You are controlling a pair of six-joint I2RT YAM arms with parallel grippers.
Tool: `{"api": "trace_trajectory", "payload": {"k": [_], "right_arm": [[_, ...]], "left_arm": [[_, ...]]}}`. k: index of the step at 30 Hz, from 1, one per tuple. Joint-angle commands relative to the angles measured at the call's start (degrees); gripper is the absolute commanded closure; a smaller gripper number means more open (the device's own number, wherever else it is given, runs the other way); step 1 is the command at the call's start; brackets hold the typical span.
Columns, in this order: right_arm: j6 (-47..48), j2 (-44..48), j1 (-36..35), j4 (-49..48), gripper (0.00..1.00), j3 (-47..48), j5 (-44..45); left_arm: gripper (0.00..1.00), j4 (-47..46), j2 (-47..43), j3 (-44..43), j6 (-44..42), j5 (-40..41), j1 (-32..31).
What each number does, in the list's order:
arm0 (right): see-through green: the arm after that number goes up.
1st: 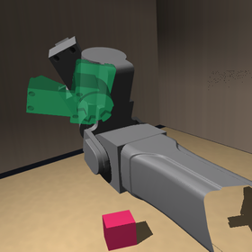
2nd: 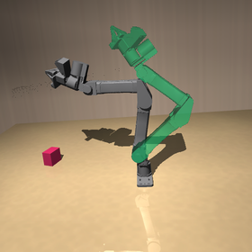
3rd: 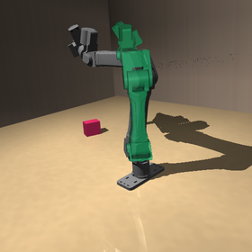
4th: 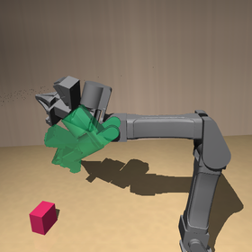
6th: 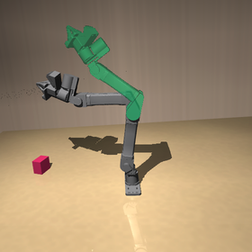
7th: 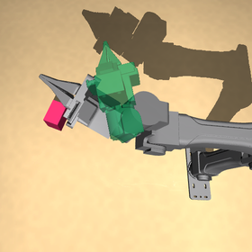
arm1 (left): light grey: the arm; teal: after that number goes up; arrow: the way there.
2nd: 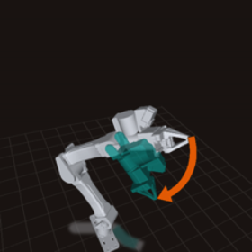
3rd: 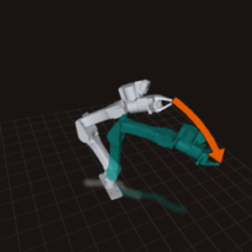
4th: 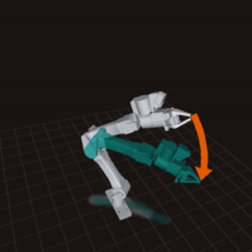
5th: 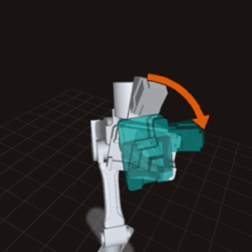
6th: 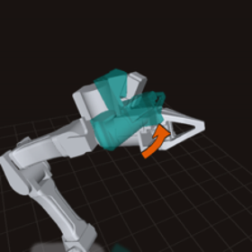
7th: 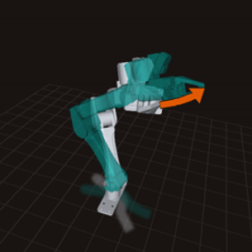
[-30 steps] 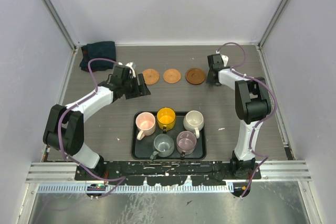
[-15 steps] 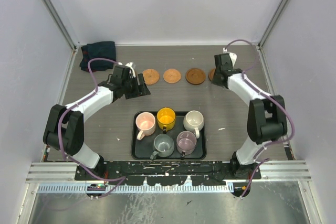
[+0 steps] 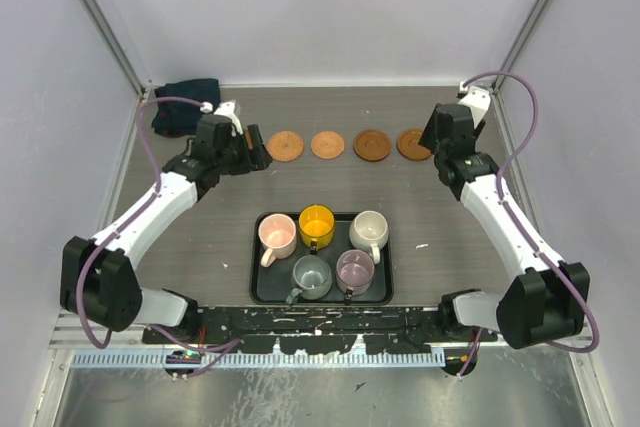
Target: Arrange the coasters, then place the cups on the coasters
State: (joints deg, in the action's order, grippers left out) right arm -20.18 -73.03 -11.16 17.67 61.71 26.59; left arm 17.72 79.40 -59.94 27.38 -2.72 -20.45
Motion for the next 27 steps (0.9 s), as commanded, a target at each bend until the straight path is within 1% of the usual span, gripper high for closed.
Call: {"api": "trace_trajectory", "payload": {"k": [1, 7, 9, 11, 12, 13, 16, 23, 27], "right_arm": [[1.70, 5.66, 0.00, -6.22, 0.30, -3.04, 8.11], [2.25, 9.83, 0.14, -10.83, 0.15, -7.68, 15.17], [2.38, 10.84, 0.18, -12.23, 0.14, -8.83, 16.19], [2.35, 11.49, 0.26, -12.95, 0.13, -9.31, 16.98], [2.37, 11.76, 0.27, -12.98, 0.12, -9.40, 17.45], [2.30, 11.99, 0.26, -13.02, 0.11, -9.52, 17.97], [1.92, 12.90, 0.28, -13.23, 0.05, -9.99, 20.40], [0.58, 16.06, 0.26, -13.18, 0.04, -11.55, 25.13], [0.06, 18.78, 0.30, -13.24, 0.04, -12.62, 25.53]], "left_arm": [[0.28, 1.37, -5.00, -2.04, -2.58, 6.42, 0.57], [0.24, 2.93, -9.63, -0.66, -3.12, 10.95, 0.75], [0.23, 3.46, -10.27, -0.53, -3.40, 11.81, 0.84], [0.17, 4.08, -10.57, -0.51, -3.47, 12.48, 0.93], [0.11, 4.31, -10.76, -0.46, -3.39, 12.71, 0.94], [0.02, 4.44, -11.00, -0.25, -3.46, 12.92, 0.94], [0.02, 4.53, -11.97, 0.81, -3.43, 14.02, 1.09], [0.02, 5.92, -16.66, 2.39, -1.71, 17.23, 1.18], [0.02, 6.81, -20.06, 2.70, -1.46, 18.45, 1.20]]}}
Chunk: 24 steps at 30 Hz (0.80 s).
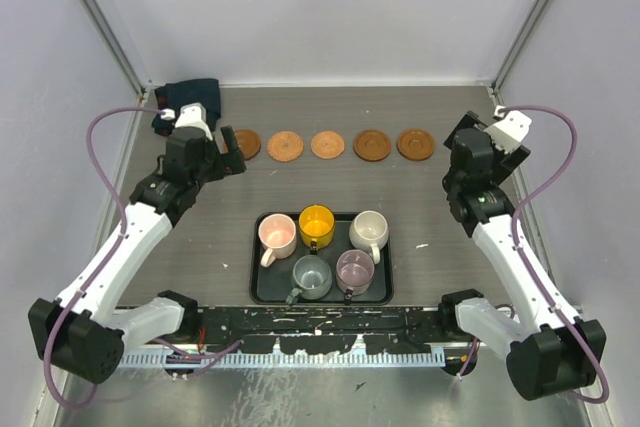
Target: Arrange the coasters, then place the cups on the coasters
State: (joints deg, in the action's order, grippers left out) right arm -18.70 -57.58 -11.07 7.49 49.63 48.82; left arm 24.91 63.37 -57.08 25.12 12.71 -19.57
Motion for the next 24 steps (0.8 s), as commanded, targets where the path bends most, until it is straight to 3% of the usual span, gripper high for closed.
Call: {"api": "trace_trajectory", "payload": {"k": [1, 15, 24], "right_arm": [[-1.50, 4.00, 0.19, -2.95, 0.04, -0.76, 2.85], [-6.59, 3.58, 0.18, 14.21, 0.04, 2.51, -5.52], [-9.14, 3.59, 0.26, 20.98, 0.00, 4.52, -11.95]], "left_arm": [[0.02, 0.01, -4.61, -0.01, 0.72, 3.40, 0.30], [0.02, 11.55, -6.98, 1.06, 4.75, 9.46, 0.31], [0.02, 11.48, -13.28, 5.65, 7.32, 11.51, 0.32]]}}
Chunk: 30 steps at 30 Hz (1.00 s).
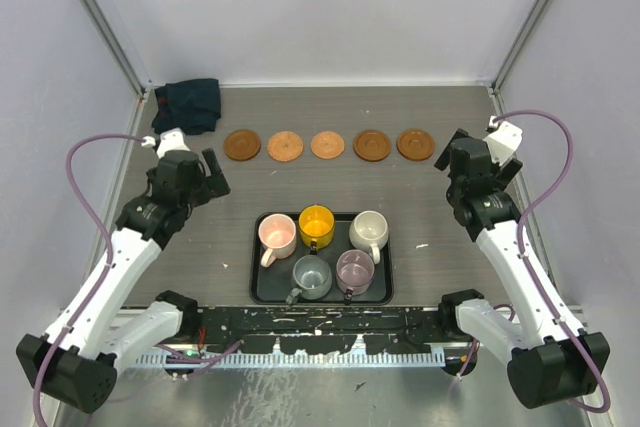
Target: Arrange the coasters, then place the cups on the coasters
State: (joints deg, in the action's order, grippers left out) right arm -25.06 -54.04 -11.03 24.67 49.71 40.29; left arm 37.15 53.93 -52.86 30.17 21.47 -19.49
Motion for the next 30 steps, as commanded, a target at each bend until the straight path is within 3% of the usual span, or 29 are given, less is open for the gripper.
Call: {"api": "trace_trajectory", "payload": {"k": [1, 7, 30], "right_arm": [[-3.48, -0.48, 0.15, 5.36, 0.00, 4.98, -3.58], [-7.18, -1.60, 0.12, 10.34, 0.00, 5.22, -2.14], [-5.92, 1.85, 0.09, 9.44, 0.00, 1.56, -3.21]], "left_arm": [[0.02, -0.91, -4.69, 1.97, 2.49, 2.91, 0.24], [0.02, -0.49, -7.04, 2.61, 3.35, 4.03, 0.23], [0.02, 0.66, -5.73, 5.60, 5.67, 2.07, 0.20]]}}
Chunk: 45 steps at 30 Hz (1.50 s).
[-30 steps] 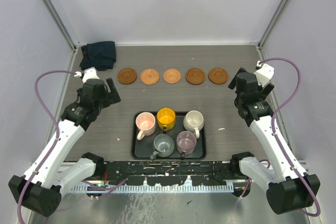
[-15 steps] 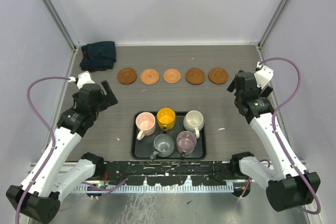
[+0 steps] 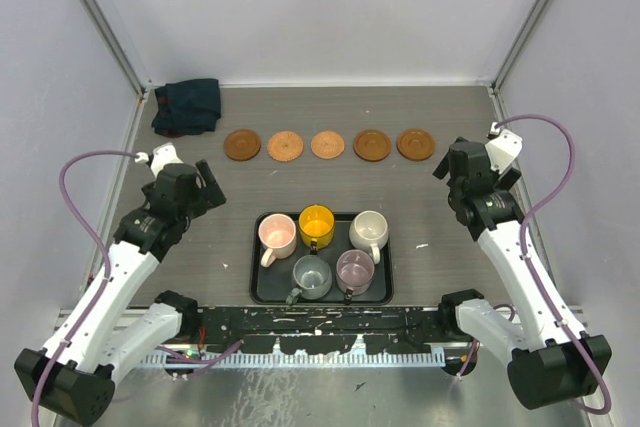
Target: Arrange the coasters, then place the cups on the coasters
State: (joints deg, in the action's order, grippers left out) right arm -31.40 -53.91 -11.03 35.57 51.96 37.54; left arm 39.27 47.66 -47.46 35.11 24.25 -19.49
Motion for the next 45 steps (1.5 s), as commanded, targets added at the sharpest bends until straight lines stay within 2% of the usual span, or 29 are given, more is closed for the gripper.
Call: {"api": "trace_trajectory", "payload": {"k": [1, 7, 13, 19, 22, 32, 41, 45], "right_arm": [[0.85, 1.97, 0.06, -1.59, 0.00, -1.13, -1.34], [1.75, 5.26, -0.75, -2.17, 0.00, -4.39, -11.09], [-0.40, 6.24, -4.37, 1.77, 0.00, -5.63, -14.37], [-4.78, 4.29, -17.39, 6.69, 0.00, -4.60, -10.84], [-6.99, 1.71, -22.05, 8.57, 0.00, -4.29, -8.66], [-10.45, -4.82, -30.75, 7.32, 0.15, -4.67, -8.70], [-15.94, -8.98, -43.10, 9.78, 0.13, -3.67, -7.66], [-18.31, -10.53, -46.58, 10.85, 0.13, -3.42, -7.41]], "left_arm": [[0.02, -1.27, 0.85, 0.22, 0.81, -1.45, 0.23], [0.02, -4.83, 0.38, 4.12, 0.28, -11.99, 0.01], [0.02, -9.97, -1.66, 7.91, -1.14, -21.72, -0.63], [0.02, -10.70, -2.92, 9.47, -2.59, -27.40, -1.20], [0.02, -11.20, -3.65, 10.84, -2.03, -28.04, -1.58], [0.02, -12.28, -4.49, 12.18, -3.02, -28.49, -4.84], [0.02, -8.90, -6.25, 13.70, -0.10, -26.11, -14.91], [0.02, -8.72, -6.31, 13.76, 0.13, -23.49, -17.10]]}}
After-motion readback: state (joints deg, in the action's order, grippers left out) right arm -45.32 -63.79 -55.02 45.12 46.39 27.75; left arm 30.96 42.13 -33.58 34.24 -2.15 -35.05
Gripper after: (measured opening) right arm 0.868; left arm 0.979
